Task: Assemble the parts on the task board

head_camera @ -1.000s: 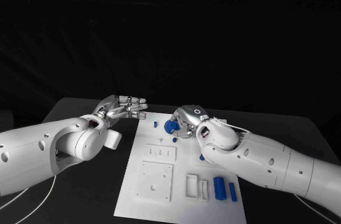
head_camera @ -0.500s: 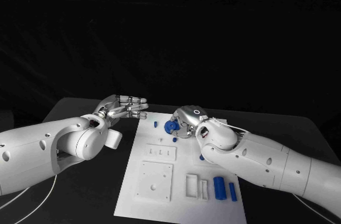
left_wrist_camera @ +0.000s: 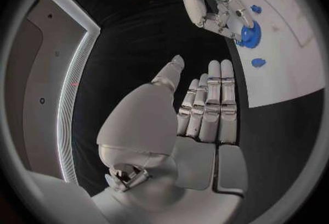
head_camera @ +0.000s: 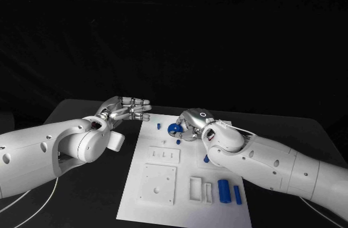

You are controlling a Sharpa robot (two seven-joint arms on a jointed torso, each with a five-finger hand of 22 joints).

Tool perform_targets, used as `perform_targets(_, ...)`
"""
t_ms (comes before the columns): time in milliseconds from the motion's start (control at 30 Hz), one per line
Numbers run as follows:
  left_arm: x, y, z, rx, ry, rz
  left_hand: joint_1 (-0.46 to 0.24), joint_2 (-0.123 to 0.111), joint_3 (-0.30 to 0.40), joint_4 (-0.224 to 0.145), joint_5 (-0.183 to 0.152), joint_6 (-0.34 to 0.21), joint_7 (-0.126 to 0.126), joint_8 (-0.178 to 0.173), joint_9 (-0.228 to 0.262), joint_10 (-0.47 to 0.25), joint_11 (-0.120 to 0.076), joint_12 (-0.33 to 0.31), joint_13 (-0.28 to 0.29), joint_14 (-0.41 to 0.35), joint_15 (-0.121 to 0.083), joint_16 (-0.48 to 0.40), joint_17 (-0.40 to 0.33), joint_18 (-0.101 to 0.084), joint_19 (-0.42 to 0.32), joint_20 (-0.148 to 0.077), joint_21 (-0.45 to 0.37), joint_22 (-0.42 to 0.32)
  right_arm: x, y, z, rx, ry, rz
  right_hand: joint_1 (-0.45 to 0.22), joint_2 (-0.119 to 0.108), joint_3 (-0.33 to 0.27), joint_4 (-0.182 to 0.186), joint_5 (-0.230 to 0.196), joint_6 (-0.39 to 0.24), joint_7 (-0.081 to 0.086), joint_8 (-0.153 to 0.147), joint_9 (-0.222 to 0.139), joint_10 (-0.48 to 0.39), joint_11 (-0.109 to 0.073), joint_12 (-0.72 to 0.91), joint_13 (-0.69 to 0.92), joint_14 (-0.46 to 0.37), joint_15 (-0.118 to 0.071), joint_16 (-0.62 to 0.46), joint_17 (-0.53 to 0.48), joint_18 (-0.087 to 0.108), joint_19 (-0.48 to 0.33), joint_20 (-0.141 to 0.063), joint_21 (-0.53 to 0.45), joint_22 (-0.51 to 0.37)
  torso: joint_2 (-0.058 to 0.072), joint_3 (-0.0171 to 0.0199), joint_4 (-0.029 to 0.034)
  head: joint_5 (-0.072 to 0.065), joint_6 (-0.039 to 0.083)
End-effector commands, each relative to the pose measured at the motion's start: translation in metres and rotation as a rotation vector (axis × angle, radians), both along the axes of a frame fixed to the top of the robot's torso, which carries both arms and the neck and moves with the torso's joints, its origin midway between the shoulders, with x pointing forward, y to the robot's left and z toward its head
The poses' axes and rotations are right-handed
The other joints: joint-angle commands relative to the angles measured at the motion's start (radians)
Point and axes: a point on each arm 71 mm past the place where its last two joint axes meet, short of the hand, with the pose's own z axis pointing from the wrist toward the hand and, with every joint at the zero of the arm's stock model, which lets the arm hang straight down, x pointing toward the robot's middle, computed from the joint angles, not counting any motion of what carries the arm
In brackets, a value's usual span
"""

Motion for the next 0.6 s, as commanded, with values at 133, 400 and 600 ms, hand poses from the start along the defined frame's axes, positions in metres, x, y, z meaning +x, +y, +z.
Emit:
perform_targets(133, 0.0, -0.002, 0.002, -0.004, -0.007, -0.018, -0.004, 0.009, 0.002, 0.0, -0.003, -0.009, 0.0, -0.001, -0.001, -0.008, 0.002, 0.0, 0.002, 0.002, 0.008, 0.002, -0.001, -0.002, -0.004, 0.004, 0.004, -0.002, -0.001, -0.004, -0.001, 0.007, 0.015, -0.001, 0.006, -0.005, -0.004, 0.008, 0.009, -0.003, -0.002, 0.0, -0.002, 0.0, 0.005, 0.005, -0.001, 0.003, 0.005, 0.005, 0.001, 0.013, 0.056, 0.006, 0.003, 0.116, 0.001, 0.0006, -0.0009, -0.001, 0.001)
perform_targets(400, 0.0, 0.0, 0.002, -0.003, -0.008, -0.013, -0.004, 0.009, 0.002, 0.0, -0.003, -0.009, 0.0, -0.001, -0.001, -0.008, 0.002, 0.0, 0.002, 0.002, 0.008, 0.002, -0.001, -0.002, -0.004, 0.004, 0.004, -0.002, -0.005, -0.015, 0.003, 0.021, 0.0, -0.012, 0.01, -0.005, 0.0, 0.005, 0.03, 0.001, -0.004, 0.0, -0.002, 0.001, 0.004, 0.006, -0.001, 0.003, 0.005, 0.007, 0.002, 0.013, 0.056, 0.006, 0.005, 0.116, -0.001, 0.0006, -0.0003, 0.001, -0.001)
perform_targets(600, 0.001, 0.003, 0.002, -0.002, -0.009, -0.007, -0.004, 0.009, 0.002, 0.0, -0.003, -0.009, 0.0, -0.001, -0.001, -0.008, 0.002, 0.0, 0.002, 0.002, 0.008, 0.002, -0.001, -0.002, -0.004, 0.004, 0.004, -0.002, -0.009, -0.033, 0.014, 0.104, -0.054, -0.028, 0.029, -0.008, 0.031, -0.018, 0.024, 0.0, -0.003, -0.001, -0.002, 0.004, 0.004, 0.008, 0.0, 0.003, 0.004, 0.003, -0.003, 0.013, 0.058, 0.005, 0.015, 0.118, -0.001, 0.001, -0.003, -0.002, 0.005)
